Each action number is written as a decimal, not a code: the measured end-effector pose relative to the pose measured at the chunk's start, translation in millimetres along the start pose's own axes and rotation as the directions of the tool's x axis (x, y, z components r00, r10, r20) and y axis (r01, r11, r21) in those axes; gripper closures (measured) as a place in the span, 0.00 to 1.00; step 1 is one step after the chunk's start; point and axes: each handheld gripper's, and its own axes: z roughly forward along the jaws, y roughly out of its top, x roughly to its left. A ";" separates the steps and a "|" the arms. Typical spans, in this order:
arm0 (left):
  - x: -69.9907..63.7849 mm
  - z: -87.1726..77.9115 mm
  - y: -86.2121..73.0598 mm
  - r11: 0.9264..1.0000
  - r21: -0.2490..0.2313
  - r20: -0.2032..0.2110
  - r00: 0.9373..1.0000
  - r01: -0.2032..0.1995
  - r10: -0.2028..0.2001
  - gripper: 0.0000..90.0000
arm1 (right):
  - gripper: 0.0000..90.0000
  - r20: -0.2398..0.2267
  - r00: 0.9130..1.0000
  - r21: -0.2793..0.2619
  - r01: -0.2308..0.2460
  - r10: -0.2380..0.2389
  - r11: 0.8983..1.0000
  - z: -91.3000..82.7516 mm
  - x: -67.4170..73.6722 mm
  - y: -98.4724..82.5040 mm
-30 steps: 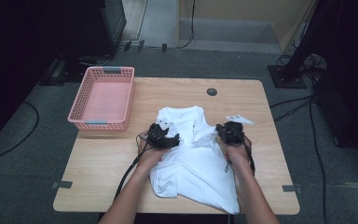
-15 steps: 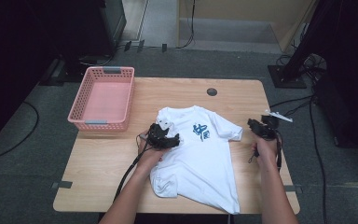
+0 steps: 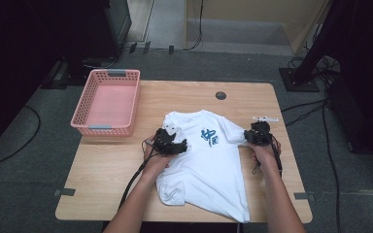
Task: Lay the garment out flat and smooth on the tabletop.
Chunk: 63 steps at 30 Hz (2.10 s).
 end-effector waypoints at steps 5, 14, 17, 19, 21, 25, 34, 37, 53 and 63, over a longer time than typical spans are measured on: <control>0.0 -0.1 0.1 1.000 0.002 -0.001 1.000 -0.002 0.002 0.27 | 1.00 0.045 0.993 -0.039 -0.107 0.108 0.994 9.0 -31.8 20.8; -0.1 0.0 0.0 1.000 0.001 -0.001 1.000 -0.001 0.001 0.27 | 0.88 -0.131 0.991 0.012 0.004 -0.002 1.000 -12.5 -25.8 24.4; -0.1 -0.1 0.0 1.000 0.001 -0.001 1.000 -0.001 0.001 0.27 | 0.78 -0.158 0.987 0.033 0.039 -0.034 0.999 -7.4 -14.7 16.2; 0.0 -0.1 0.0 1.000 0.001 -0.001 1.000 -0.001 0.001 0.27 | 0.73 -0.146 0.987 0.040 0.072 -0.066 0.997 -0.8 -9.6 11.8; 0.0 -0.2 -0.1 1.000 0.001 -0.001 1.000 -0.002 0.002 0.27 | 0.74 -0.121 0.986 0.026 0.117 -0.113 0.993 3.9 -3.9 6.9; 0.0 -0.2 -0.1 1.000 0.002 -0.002 1.000 -0.002 0.002 0.27 | 0.99 -0.036 0.978 0.006 0.205 -0.205 0.979 5.0 -0.9 5.6; 0.1 -0.1 -0.1 1.000 0.001 -0.001 1.000 -0.001 0.001 0.27 | 1.00 -0.048 0.999 -0.007 -0.019 0.018 1.000 21.4 -37.7 27.5; 0.1 0.0 -0.1 1.000 -0.002 0.001 1.000 0.002 -0.002 0.27 | 1.00 -0.024 0.995 -0.014 -0.094 0.093 0.996 23.4 -51.6 32.1; 0.0 -0.1 -0.1 1.000 0.001 -0.001 1.000 -0.003 0.003 0.27 | 0.64 -0.258 0.963 -0.024 0.075 -0.078 0.997 0.6 9.9 24.6; 0.1 -0.3 -0.2 1.000 0.002 -0.004 1.000 -0.002 0.002 0.27 | 0.28 -0.159 0.986 -0.202 0.012 -0.045 0.979 26.5 89.6 35.9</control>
